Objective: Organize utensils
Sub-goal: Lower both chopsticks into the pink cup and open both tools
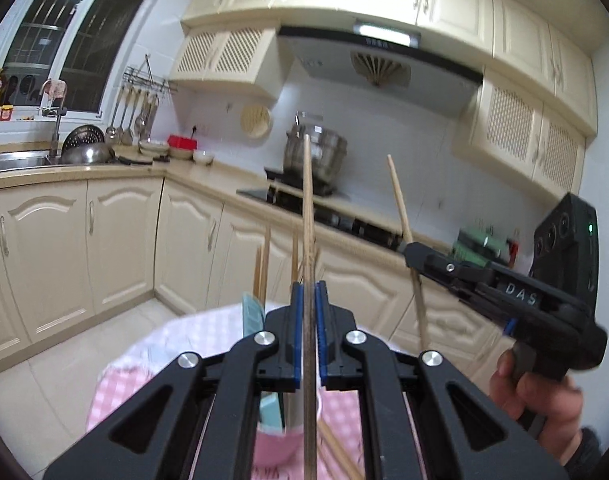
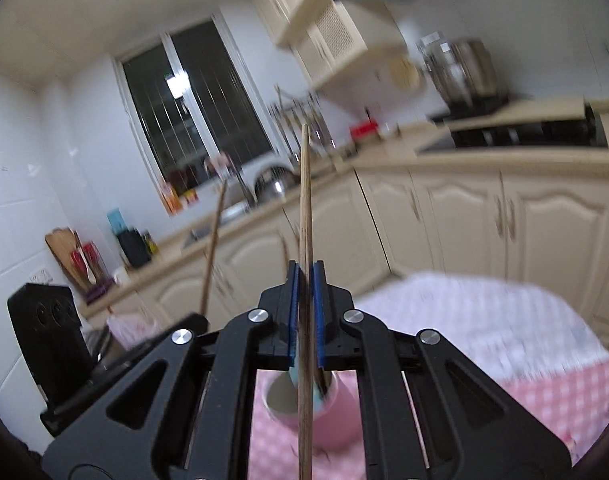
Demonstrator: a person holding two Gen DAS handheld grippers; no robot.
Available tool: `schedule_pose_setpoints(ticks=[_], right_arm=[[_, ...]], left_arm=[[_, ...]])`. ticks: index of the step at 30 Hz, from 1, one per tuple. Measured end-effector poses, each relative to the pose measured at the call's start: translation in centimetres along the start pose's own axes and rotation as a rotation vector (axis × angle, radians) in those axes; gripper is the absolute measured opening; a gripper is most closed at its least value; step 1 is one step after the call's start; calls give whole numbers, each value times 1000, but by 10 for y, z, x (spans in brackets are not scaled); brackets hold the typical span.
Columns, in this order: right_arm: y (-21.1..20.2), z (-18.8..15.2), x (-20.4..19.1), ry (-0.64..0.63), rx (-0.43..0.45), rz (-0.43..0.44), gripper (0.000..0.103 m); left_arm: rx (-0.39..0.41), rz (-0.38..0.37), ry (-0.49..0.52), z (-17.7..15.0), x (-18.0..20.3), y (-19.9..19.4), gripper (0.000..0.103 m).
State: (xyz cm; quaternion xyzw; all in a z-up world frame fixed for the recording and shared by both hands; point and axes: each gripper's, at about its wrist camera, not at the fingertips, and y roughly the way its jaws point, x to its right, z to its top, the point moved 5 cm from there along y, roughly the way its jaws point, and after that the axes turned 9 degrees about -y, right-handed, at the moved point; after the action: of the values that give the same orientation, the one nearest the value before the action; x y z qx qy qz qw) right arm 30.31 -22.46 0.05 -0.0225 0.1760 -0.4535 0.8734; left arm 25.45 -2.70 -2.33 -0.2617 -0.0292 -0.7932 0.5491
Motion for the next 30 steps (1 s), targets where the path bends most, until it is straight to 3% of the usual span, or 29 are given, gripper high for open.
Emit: schedule_pose_setpoints(ticks=[5, 12, 22, 30], right_arm=[[27, 14, -8, 10, 84, -20, 7], [46, 15, -6, 1, 131, -72, 7], [63, -7, 4, -7, 112, -131, 7], [71, -20, 4, -7, 75, -132, 7]], left_arm=[[71, -22, -40, 25, -4, 13, 6], [145, 22, 18, 35, -2, 41, 6], [122, 87, 38, 12, -14, 80, 6], [103, 111, 27, -5, -28, 85, 6]])
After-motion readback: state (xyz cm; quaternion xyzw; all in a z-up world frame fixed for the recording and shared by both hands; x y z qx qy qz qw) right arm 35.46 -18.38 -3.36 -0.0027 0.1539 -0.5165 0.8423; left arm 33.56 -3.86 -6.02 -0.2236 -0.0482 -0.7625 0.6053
